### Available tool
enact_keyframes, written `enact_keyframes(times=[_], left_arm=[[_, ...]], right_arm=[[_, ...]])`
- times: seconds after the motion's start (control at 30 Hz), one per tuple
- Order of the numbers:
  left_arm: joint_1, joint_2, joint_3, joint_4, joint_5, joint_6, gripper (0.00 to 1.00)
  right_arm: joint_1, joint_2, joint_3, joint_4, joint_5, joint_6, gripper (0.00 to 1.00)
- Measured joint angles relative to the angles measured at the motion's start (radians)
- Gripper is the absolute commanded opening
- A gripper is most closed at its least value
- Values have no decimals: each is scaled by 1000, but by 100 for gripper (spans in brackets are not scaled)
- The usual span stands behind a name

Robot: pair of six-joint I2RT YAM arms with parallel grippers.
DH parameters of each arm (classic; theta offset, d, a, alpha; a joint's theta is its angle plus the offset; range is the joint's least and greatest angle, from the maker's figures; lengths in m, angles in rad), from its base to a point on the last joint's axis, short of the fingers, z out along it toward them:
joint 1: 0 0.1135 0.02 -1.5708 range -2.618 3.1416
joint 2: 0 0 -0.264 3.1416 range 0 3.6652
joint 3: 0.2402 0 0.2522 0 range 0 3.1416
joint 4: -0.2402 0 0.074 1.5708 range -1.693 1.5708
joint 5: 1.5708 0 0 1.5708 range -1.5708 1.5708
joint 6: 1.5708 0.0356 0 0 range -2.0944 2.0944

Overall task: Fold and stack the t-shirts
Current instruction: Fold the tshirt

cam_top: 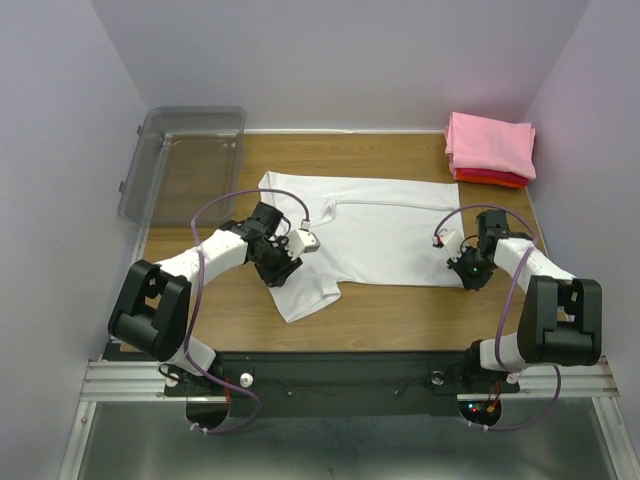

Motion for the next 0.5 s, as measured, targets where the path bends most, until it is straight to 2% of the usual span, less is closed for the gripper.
enact_keyframes(times=[0.33, 0.4, 0.5], left_arm=[[-60, 21, -68, 37, -31, 9, 45], [-67, 21, -73, 49, -41, 11, 42], [-70, 22, -76, 61, -65, 13, 16]], right_arm=[[0, 0, 0, 0, 0, 2, 1], [0, 1, 1, 0, 0, 2, 0], [0, 2, 2, 0, 1, 2, 1]])
